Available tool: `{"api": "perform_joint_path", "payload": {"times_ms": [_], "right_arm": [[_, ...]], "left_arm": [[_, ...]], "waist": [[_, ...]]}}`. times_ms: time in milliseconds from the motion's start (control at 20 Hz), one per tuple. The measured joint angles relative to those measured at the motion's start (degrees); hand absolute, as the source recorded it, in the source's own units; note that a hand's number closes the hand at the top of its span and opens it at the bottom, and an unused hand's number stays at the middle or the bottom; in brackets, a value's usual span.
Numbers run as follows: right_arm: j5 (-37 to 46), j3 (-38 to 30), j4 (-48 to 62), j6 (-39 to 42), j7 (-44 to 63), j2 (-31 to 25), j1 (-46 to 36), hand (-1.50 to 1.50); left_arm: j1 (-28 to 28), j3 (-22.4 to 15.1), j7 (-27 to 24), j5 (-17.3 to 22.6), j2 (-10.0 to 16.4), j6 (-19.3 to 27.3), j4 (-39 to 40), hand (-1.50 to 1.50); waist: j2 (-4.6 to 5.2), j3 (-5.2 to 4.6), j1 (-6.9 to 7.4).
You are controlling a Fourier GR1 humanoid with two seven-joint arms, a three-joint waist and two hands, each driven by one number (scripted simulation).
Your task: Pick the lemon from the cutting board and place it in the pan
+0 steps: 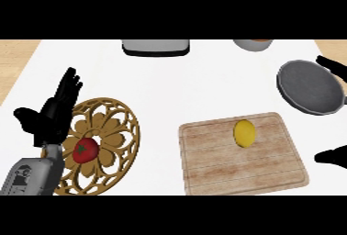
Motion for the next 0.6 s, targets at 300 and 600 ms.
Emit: {"api": "perform_joint_path", "payload": {"times_ms": [300,600], "right_arm": [[1.9,4.7,-1.9,2.0,3.9,6.4,-2.1,-1.5],[6.5,7.2,-1.3,3.9,9.5,11.1,-3.1,-1.5]], "left_arm": [[0.3,0.6,1.5,-0.4,-0.3,-0.5,-1.5,0.0],[0.0,2.1,2.3,-0.3,0.1,-2.0,-2.0,0.0]], "waist": [[-0.04,0.02,-0.08],[-0.03,0.03,-0.16]]}}
